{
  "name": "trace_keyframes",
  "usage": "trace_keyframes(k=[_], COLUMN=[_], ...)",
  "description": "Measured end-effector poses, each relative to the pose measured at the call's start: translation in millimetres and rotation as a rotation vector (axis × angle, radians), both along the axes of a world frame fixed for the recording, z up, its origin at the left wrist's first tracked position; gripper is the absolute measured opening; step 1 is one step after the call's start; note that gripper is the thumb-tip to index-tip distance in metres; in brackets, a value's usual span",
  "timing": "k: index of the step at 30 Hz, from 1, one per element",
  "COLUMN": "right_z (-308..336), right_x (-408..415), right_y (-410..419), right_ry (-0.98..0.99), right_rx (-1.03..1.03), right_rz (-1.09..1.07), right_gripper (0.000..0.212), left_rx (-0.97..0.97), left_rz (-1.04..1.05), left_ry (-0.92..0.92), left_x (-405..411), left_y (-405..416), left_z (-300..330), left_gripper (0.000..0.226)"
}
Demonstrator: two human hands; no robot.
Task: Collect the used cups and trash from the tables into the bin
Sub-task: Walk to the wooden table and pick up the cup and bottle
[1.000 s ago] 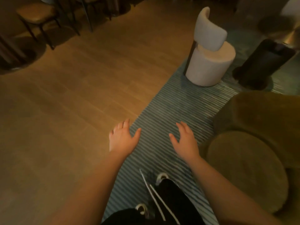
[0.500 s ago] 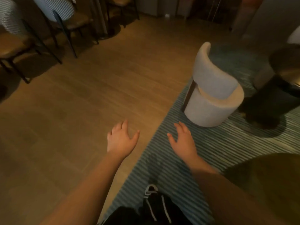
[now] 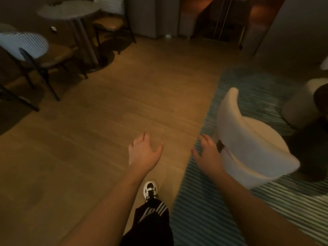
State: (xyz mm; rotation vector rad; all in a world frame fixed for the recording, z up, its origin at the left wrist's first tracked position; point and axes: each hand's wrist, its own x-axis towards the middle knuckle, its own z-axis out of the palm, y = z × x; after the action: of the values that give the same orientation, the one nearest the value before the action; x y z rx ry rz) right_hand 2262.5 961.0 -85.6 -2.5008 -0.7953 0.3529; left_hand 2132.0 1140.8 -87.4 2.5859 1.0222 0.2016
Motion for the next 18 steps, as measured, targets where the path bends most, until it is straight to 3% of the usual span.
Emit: trace_keyframes(k=[8,18], right_z=[5.9,-16.9], right_x=[199.0,484.9], right_y=[154.6,267.2], right_ry=[-0.006,-0.053], right_rx=[-0.002,-0.004], right_rz=[-0.167,-0.3], right_gripper=[0.06,0.061], left_rx=[0.022,-0.013], left_rz=[-0.139,-0.284], left_ry=[0.04,0.026], left_x=[226.3,529.5], left_y=[175.5,298.3], left_z=[17.5,-4.0], left_gripper=[0.073,0.074])
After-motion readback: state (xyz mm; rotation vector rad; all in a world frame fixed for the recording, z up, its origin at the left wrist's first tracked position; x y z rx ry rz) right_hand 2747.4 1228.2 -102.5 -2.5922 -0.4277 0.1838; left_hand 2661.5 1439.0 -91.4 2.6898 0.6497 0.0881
